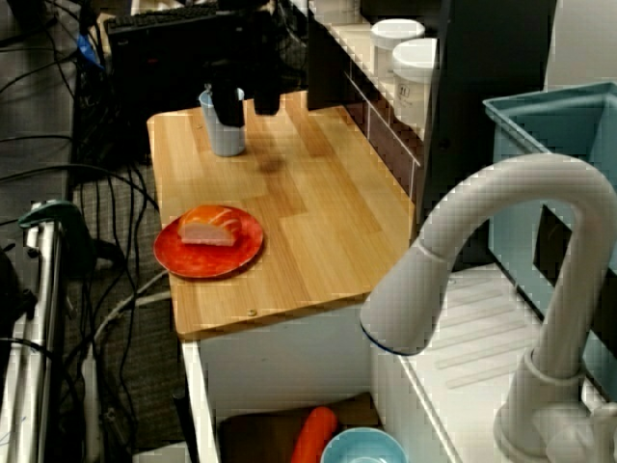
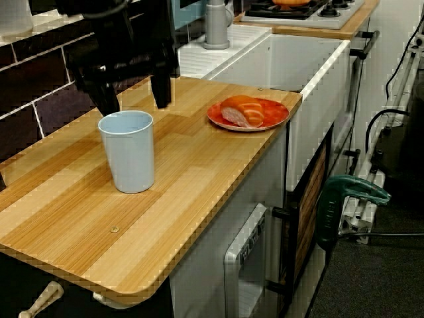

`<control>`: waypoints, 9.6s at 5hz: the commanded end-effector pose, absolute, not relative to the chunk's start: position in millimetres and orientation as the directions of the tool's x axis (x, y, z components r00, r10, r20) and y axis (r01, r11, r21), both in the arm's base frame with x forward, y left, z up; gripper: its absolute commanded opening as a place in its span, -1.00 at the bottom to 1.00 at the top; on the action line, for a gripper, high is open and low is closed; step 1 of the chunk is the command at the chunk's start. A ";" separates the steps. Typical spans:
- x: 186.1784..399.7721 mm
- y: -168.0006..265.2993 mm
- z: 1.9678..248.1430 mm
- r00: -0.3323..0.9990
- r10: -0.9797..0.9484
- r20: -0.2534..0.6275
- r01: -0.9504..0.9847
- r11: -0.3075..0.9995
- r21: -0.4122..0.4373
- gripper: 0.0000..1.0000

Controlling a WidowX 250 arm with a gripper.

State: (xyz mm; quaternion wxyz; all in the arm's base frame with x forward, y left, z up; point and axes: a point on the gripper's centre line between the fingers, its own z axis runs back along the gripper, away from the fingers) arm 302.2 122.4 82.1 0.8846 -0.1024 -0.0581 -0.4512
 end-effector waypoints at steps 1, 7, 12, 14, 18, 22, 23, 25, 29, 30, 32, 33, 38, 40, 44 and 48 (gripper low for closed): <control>299.7 124.1 121.0 0.619 -0.749 0.237 0.774 0.632 -0.024 1.00; 253.7 140.7 144.4 0.896 -0.305 0.322 0.290 0.952 0.095 1.00; 256.9 223.6 132.0 0.921 0.037 0.389 -0.069 0.995 0.069 1.00; 257.5 241.1 126.3 0.928 0.053 0.370 -0.086 0.994 0.073 1.00; 262.2 248.1 87.3 0.946 0.071 0.317 -0.110 0.988 0.107 1.00; 266.7 237.9 63.8 0.966 0.061 0.251 -0.087 0.992 0.094 1.00; 266.3 225.8 67.3 0.969 0.041 0.242 -0.059 0.996 0.067 1.00; 260.4 196.0 70.3 0.971 -0.012 0.239 0.001 0.999 0.045 1.00; 260.4 171.5 61.0 0.965 -0.075 0.250 0.064 0.997 0.053 1.00; 262.3 162.6 59.6 0.963 -0.083 0.256 0.071 0.996 0.057 1.00; 273.3 144.9 59.8 0.958 -0.097 0.268 0.091 0.995 0.036 1.00; 280.5 135.9 60.7 0.957 -0.111 0.269 0.102 0.994 0.048 1.00; 278.3 173.8 67.1 0.958 -0.019 0.286 0.011 1.000 0.028 1.00; 294.7 181.0 62.5 0.953 0.021 0.302 -0.029 0.999 0.022 1.00; 326.6 188.4 63.6 0.955 -0.001 0.297 -0.009 1.000 0.030 1.00; 311.1 124.3 52.1 0.958 -0.077 0.275 0.067 0.997 0.045 1.00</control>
